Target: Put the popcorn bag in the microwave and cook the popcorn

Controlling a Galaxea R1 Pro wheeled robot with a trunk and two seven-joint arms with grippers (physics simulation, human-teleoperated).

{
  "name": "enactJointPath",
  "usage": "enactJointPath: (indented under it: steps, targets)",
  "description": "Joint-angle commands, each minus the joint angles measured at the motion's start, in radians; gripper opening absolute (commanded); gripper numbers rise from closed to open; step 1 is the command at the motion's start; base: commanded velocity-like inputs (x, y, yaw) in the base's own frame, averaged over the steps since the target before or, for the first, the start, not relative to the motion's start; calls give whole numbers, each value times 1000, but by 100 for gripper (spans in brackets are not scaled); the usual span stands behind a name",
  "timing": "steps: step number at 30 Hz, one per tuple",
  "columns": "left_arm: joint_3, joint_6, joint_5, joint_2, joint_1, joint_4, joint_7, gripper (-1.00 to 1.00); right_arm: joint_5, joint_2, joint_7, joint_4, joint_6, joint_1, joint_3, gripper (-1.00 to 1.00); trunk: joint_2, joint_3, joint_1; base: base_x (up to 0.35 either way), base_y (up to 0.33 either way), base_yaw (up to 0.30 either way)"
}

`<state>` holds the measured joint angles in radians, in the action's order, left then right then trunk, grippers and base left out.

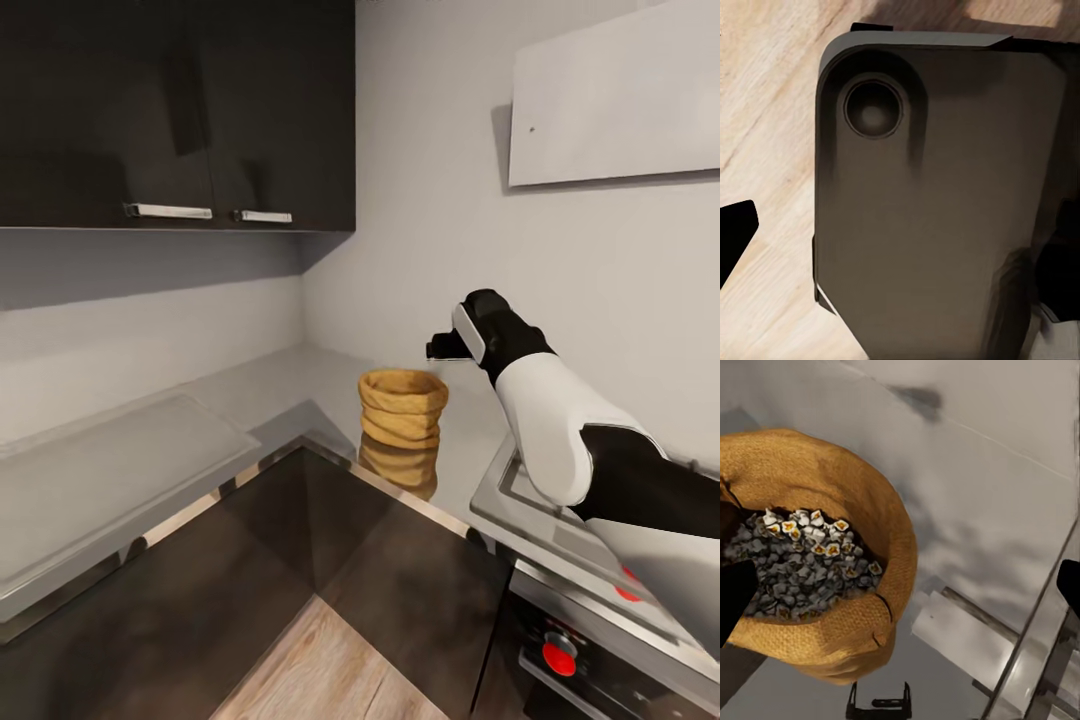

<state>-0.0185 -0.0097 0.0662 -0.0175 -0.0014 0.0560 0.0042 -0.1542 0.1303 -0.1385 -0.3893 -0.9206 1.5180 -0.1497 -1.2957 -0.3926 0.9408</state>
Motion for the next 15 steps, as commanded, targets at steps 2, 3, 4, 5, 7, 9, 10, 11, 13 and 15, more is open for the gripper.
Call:
enactJointPath:
  steps: [2,3,4,5,7,9,10,11,13,15]
  targets:
    - [-1,-1,7,0,0,0,0,100,-9,2,1,2,47,1,-8,100,14,5,-8,0,0,0]
    - [-1,-1,7,0,0,0,0,100,-9,2,1,7,61,1,-8,100,21,8,-12,0,0,0]
    - [0,-1,7,1,0,0,0,100,-8,1,1,19,76,1,-8,100,28,12,-15,0,0,0]
    - [-1,-1,7,1,0,0,0,100,-9,0,1,28,87,1,-8,100,35,15,-19,0,0,0]
    - [0,-1,7,1,0,0,0,100,-9,-1,0,46,120,1,-8,100,49,21,-27,0,0,0]
    - [0,-1,7,2,0,0,0,100,-9,-2,0,56,142,1,-8,100,63,27,-35,0,0,0]
    - [0,-1,7,2,0,0,0,100,-8,-2,0,60,151,1,-8,100,70,30,-38,0,0,0]
    - [0,-1,7,2,0,0,0,100,-9,-2,0,62,155,1,-8,100,77,33,-42,0,0,0]
    - [0,-1,7,2,0,0,1,100,-8,0,1,63,159,1,-8,100,91,40,-50,0,0,0]
    - [0,-1,7,2,0,0,1,100,-9,0,3,64,161,1,-8,100,105,46,-58,0,0,0]
